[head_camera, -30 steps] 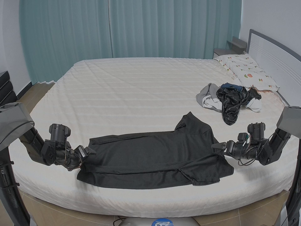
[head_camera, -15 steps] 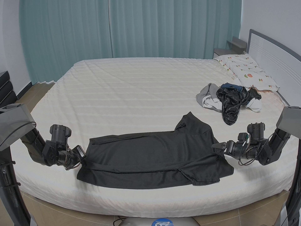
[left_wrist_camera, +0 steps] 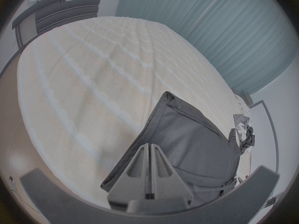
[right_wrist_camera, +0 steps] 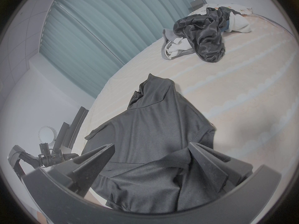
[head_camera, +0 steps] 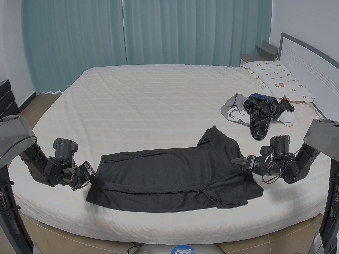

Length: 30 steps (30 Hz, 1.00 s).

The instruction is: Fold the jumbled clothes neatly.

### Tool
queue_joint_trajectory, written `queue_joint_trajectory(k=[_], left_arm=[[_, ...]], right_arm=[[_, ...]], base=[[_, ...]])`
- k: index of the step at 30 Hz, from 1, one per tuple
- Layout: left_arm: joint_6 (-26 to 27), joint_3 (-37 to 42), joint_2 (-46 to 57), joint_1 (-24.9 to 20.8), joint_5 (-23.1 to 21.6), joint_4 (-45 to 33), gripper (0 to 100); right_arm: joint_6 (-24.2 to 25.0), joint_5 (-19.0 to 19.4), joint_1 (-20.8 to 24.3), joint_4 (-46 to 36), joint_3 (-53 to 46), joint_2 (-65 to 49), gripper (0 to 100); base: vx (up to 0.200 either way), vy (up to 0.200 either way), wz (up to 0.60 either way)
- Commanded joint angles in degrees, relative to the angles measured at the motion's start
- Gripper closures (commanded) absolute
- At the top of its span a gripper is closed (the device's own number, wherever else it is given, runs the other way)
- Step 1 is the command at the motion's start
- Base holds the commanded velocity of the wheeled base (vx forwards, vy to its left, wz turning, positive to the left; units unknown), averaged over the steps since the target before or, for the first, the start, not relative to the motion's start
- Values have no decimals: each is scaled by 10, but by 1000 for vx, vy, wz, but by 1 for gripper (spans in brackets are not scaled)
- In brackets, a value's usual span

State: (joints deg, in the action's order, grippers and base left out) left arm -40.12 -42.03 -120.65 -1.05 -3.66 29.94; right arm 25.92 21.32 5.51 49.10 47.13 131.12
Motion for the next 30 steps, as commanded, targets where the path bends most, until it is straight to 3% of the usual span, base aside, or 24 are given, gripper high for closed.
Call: queue_joint_trajectory(k=[1, 19, 20, 30], left_arm=[[0, 2, 2, 0, 0, 0, 100], [0, 2, -2, 3, -8, 0, 100], [0, 2, -2, 3, -8, 0, 100], [0, 5, -3, 3, -17, 0, 100]], right_arm=[[-9, 0, 0, 5, 6, 21, 0], [-125, 9, -11, 30, 4, 65, 0], [-125, 9, -11, 32, 4, 66, 100], [-123, 62, -43, 107, -27, 73, 100]], base=[[0, 0, 0], [0, 0, 0], [0, 0, 0], [0, 0, 0]])
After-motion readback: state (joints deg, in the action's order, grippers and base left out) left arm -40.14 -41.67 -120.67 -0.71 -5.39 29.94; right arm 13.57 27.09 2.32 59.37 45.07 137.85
